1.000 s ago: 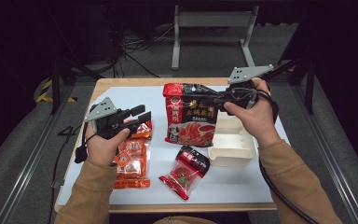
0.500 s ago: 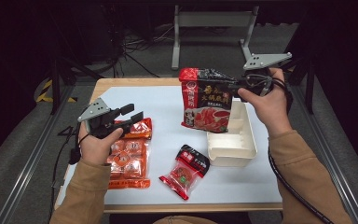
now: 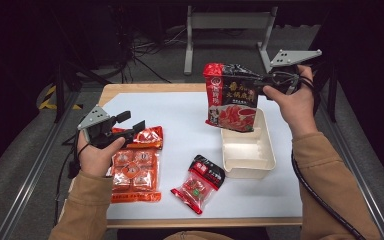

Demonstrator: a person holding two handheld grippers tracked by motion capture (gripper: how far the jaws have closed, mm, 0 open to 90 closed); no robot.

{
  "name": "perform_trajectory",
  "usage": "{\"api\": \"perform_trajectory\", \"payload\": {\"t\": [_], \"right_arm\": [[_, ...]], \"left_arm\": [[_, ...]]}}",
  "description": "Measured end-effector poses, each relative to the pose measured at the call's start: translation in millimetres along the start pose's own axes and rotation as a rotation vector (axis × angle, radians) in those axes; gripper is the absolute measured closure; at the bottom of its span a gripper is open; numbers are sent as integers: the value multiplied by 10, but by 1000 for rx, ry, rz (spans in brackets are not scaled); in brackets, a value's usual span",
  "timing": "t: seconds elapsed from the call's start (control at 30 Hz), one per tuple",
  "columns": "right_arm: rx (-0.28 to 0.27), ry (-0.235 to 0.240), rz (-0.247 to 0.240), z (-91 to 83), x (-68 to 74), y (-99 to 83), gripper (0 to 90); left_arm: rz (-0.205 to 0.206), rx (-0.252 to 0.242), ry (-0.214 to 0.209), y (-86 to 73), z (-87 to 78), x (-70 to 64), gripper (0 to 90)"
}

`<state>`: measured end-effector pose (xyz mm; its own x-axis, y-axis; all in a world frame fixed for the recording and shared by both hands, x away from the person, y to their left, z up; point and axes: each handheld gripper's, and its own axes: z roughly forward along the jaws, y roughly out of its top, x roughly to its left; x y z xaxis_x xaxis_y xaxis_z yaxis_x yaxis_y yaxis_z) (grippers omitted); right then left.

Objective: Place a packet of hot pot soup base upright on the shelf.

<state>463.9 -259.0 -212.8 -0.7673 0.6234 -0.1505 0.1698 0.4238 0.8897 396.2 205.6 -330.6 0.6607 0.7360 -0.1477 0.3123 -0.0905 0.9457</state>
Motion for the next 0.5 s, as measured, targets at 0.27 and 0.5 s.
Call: {"api": "perform_trajectory", "payload": {"t": [0.27,0.5], "right_arm": [[-18,-29,-17,19,-196,-35,781],[-47,-38,-64,64,-309,-65,781]], "left_arm": [[-13,19,27,-62,-68,56,270],[-26,19,53,-95,-154,75,259]]}}
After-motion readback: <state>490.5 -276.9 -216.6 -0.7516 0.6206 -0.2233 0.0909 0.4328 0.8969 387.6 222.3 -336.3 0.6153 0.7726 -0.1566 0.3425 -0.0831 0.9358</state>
